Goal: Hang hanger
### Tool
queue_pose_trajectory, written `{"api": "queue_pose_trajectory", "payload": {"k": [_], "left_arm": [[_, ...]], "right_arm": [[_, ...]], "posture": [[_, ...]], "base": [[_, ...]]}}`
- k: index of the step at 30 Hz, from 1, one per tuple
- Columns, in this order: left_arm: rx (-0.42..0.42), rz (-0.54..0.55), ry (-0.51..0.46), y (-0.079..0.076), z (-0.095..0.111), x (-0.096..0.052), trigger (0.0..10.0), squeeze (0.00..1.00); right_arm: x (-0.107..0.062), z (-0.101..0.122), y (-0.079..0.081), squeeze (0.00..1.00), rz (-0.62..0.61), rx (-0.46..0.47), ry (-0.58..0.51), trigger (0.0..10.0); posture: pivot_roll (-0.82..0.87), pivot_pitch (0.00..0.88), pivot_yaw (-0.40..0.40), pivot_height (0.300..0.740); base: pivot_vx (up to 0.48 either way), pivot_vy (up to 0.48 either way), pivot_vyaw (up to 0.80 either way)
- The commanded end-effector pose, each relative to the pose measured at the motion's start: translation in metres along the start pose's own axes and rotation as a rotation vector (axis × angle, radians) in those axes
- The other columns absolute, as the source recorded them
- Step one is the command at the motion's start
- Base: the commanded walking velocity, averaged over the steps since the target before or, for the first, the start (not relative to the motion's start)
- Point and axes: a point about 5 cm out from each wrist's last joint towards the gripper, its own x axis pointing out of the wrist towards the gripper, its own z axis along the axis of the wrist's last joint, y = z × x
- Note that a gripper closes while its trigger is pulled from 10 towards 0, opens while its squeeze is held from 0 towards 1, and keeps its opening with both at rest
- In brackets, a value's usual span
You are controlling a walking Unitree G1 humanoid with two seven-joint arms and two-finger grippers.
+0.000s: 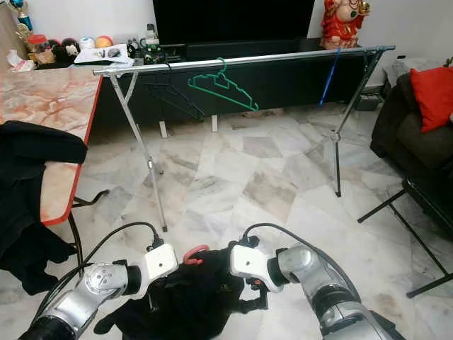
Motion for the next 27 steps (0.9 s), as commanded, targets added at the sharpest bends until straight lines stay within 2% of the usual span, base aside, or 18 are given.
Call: {"api": "queue_pose_trajectory", "payload": {"k": [1, 2, 4, 7, 8, 9, 10, 11, 13, 14, 16, 18, 19, 20, 21, 22, 24, 27], "left_arm": [[0.034, 0.044, 0.007, 0.007, -0.001, -0.005, 0.0, 0.00], [0.035, 0.064, 0.017, 0.007, -0.005, -0.006, 0.0, 0.00], [0.036, 0.067, 0.019, 0.007, -0.006, -0.006, 0.0, 0.00], [0.020, 0.154, 0.034, 0.012, -0.013, -0.007, 0.0, 0.00], [0.011, 0.185, 0.037, 0.013, -0.014, -0.007, 0.8, 0.00], [0.011, 0.185, 0.037, 0.013, -0.014, -0.007, 0.8, 0.00], [-0.004, 0.239, 0.033, 0.015, -0.016, -0.007, 4.8, 0.00], [-0.026, 0.278, 0.025, 0.017, -0.017, -0.008, 10.0, 0.00], [-0.075, 0.340, 0.011, 0.019, -0.017, -0.008, 10.0, 0.00], [-0.076, 0.343, 0.009, 0.018, -0.018, -0.008, 10.0, 0.00], [-0.124, 0.382, -0.009, 0.017, -0.019, -0.007, 10.0, 0.00], [-0.190, 0.434, -0.046, 0.018, -0.018, -0.007, 10.0, 0.00], [-0.232, 0.462, -0.063, 0.018, -0.018, -0.007, 10.0, 0.00], [-0.238, 0.478, -0.067, 0.018, -0.019, -0.007, 10.0, 0.00], [-0.238, 0.478, -0.067, 0.018, -0.019, -0.007, 10.0, 0.00], [-0.258, 0.501, -0.082, 0.017, -0.019, -0.008, 10.0, 0.00], [-0.288, 0.521, -0.108, 0.017, -0.019, -0.010, 10.0, 0.00], [-0.296, 0.543, -0.122, 0.016, -0.020, -0.014, 10.0, 0.00]], "right_arm": [[-0.005, -0.003, -0.008, 0.00, -0.113, 0.001, 0.034, 10.0], [-0.008, -0.005, -0.012, 0.00, -0.181, 0.027, 0.016, 10.0], [-0.008, -0.005, -0.013, 0.00, -0.195, 0.034, 0.012, 10.0], [-0.018, 0.004, -0.024, 0.00, -0.326, 0.136, -0.163, 10.0], [-0.021, 0.006, -0.027, 0.00, -0.370, 0.162, -0.209, 10.0], [-0.021, 0.006, -0.027, 0.00, -0.370, 0.162, -0.209, 10.0], [-0.026, 0.006, -0.031, 0.00, -0.451, 0.208, -0.275, 10.0], [-0.029, 0.004, -0.032, 0.00, -0.512, 0.250, -0.311, 10.0], [-0.032, -0.004, -0.030, 0.00, -0.616, 0.338, -0.356, 10.0], [-0.032, -0.005, -0.030, 0.00, -0.620, 0.343, -0.359, 10.0], [-0.026, -0.023, -0.021, 0.00, -0.726, 0.501, -0.359, 10.0], [-0.012, -0.052, 0.002, 0.00, -0.833, 0.658, -0.244, 10.0], [-0.003, -0.068, 0.020, 0.00, -0.875, 0.789, -0.175, 10.0], [0.003, -0.075, 0.029, 0.00, -0.890, 0.869, -0.158, 10.0], [0.003, -0.075, 0.029, 0.00, -0.890, 0.869, -0.158, 10.0], [0.012, -0.087, 0.049, 0.00, -0.919, 0.943, -0.091, 10.0], [0.022, -0.097, 0.070, 0.00, -0.945, 1.054, -0.046, 10.0], [0.029, -0.108, 0.092, 0.00, -0.990, 1.198, 0.009, 10.0]], "posture": [[0.09, 0.066, 0.017, 0.740], [0.09, 0.065, 0.017, 0.740], [0.09, 0.065, 0.017, 0.740], [0.08, 0.064, 0.019, 0.740], [0.08, 0.065, 0.020, 0.740], [0.08, 0.065, 0.020, 0.740], [0.08, 0.063, 0.020, 0.740], [0.07, 0.063, 0.020, 0.740], [0.07, 0.060, 0.020, 0.740], [0.07, 0.058, 0.020, 0.740], [0.07, 0.055, 0.020, 0.740], [0.07, 0.052, 0.021, 0.740], [0.07, 0.052, 0.022, 0.740], [0.06, 0.050, 0.025, 0.740], [0.06, 0.050, 0.025, 0.740], [0.07, 0.048, 0.029, 0.740], [0.06, 0.044, 0.030, 0.740], [0.07, 0.044, 0.032, 0.740]], "base": [[0.000, 0.000, 0.00], [0.000, 0.000, 0.00], [0.000, 0.000, 0.00], [0.000, 0.000, 0.00], [0.000, 0.000, 0.00], [0.000, 0.000, 0.00], [0.000, 0.000, 0.00], [0.000, 0.000, 0.00], [0.000, 0.000, 0.00], [0.000, 0.000, 0.00], [0.000, 0.000, 0.00], [0.000, 0.000, 0.00], [0.000, 0.000, 0.00], [0.000, 0.000, 0.00], [0.000, 0.000, 0.00], [0.000, 0.000, 0.00], [0.000, 0.000, 0.00], [0.000, 0.000, 0.00]]}}
